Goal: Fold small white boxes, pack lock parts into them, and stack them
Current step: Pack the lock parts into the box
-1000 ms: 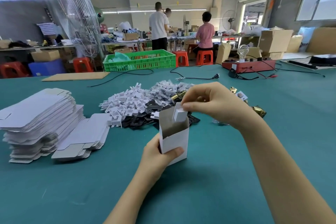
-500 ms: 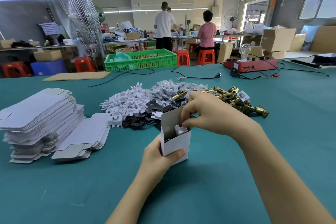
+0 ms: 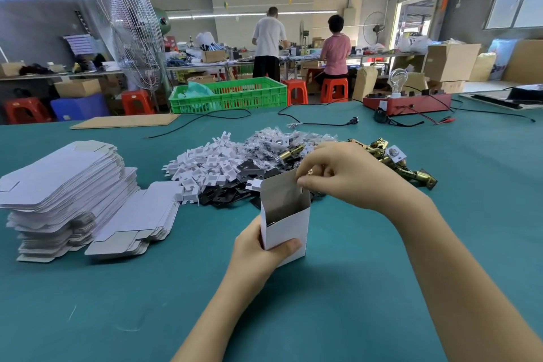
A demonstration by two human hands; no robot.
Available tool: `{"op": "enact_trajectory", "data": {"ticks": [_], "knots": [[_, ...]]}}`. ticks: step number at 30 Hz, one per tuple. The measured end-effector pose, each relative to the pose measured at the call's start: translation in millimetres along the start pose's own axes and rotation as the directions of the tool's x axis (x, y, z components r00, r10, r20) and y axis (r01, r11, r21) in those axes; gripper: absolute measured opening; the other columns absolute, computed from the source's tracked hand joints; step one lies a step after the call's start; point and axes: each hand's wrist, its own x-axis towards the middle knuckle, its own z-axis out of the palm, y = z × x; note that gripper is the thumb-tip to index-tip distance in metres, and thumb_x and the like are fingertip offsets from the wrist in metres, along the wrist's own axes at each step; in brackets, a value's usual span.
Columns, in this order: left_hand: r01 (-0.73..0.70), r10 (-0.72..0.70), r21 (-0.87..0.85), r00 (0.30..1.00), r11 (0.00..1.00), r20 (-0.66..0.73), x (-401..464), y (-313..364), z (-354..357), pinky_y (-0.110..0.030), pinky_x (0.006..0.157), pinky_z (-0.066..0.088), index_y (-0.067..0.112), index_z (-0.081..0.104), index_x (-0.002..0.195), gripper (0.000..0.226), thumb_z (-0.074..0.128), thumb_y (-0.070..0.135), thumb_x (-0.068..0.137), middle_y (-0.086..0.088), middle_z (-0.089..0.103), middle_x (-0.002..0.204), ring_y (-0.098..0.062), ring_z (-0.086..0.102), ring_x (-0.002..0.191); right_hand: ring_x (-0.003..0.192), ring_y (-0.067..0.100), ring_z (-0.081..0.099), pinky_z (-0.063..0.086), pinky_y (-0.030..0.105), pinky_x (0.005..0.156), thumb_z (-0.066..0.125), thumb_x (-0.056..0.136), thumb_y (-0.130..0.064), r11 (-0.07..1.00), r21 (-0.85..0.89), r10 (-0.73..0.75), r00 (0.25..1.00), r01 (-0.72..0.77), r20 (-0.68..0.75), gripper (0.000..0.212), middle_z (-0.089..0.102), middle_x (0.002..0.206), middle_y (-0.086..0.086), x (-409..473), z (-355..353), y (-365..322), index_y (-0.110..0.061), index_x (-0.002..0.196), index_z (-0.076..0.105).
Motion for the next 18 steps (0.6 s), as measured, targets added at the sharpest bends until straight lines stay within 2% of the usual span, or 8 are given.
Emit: {"op": "enact_trajectory", "data": {"ticks": [4,7,10,14,18], "knots": [[0.043,-0.051,-0.069,0.990,0.997,-0.130,3.7,-3.1,-5.1,-0.027,0.072,0.056,0.026,0.070,0.097,0.035,0.082,0.017,0.065,0.007,0.076,0.091,-0.013,0.071,0.086,0.055,0.005,0.044,0.034,0.014,0.051,0.065,0.089,-0.021,0.982,0.119,0.167,0.971,-0.148,-0.171,0.006,0.055,0.066,0.004,-0.7,2.1,21.0,-0.017,0.087,0.070],[0.047,-0.081,-0.134,0.963,0.990,-0.258,7.0,-6.1,-14.5,-0.029,0.068,0.057,0.020,0.069,0.096,0.032,0.086,0.012,0.070,0.005,0.076,0.089,-0.017,0.072,0.083,0.066,0.016,0.055,0.043,0.025,0.060,0.064,0.090,-0.026,0.959,0.098,0.279,0.950,-0.268,-0.139,0.010,0.061,0.075,0.003,-1.2,5.5,38.2,-0.018,0.092,0.070],[0.039,-0.099,-0.179,0.934,0.983,-0.342,9.7,-8.0,-19.9,-0.024,0.064,0.055,0.017,0.069,0.098,0.027,0.081,0.010,0.076,0.004,0.076,0.090,-0.015,0.072,0.082,0.070,0.025,0.066,0.052,0.031,0.060,0.064,0.090,-0.028,0.935,0.141,0.341,0.934,-0.326,-0.106,0.009,0.064,0.076,0.002,-1.5,7.7,48.2,-0.021,0.086,0.068],[0.037,-0.118,-0.207,0.912,0.978,-0.392,11.3,-7.8,-22.0,-0.025,0.066,0.053,0.018,0.068,0.099,0.026,0.080,0.012,0.077,0.008,0.075,0.089,-0.011,0.071,0.082,0.070,0.018,0.067,0.051,0.026,0.057,0.063,0.090,-0.027,0.916,0.122,0.392,0.918,-0.382,-0.061,0.013,0.066,0.078,-0.001,-0.3,20.5,56.2,-0.027,0.077,0.064],[0.032,-0.115,-0.207,0.909,0.978,-0.401,11.1,-7.5,-22.4,-0.023,0.065,0.053,0.018,0.068,0.100,0.025,0.080,0.012,0.078,0.010,0.075,0.089,-0.008,0.071,0.080,0.073,0.018,0.063,0.047,0.025,0.056,0.062,0.090,-0.023,0.888,0.175,0.445,0.891,-0.425,-0.095,0.008,0.063,0.077,-0.002,3.6,51.6,66.0,-0.025,0.083,0.065]]}}
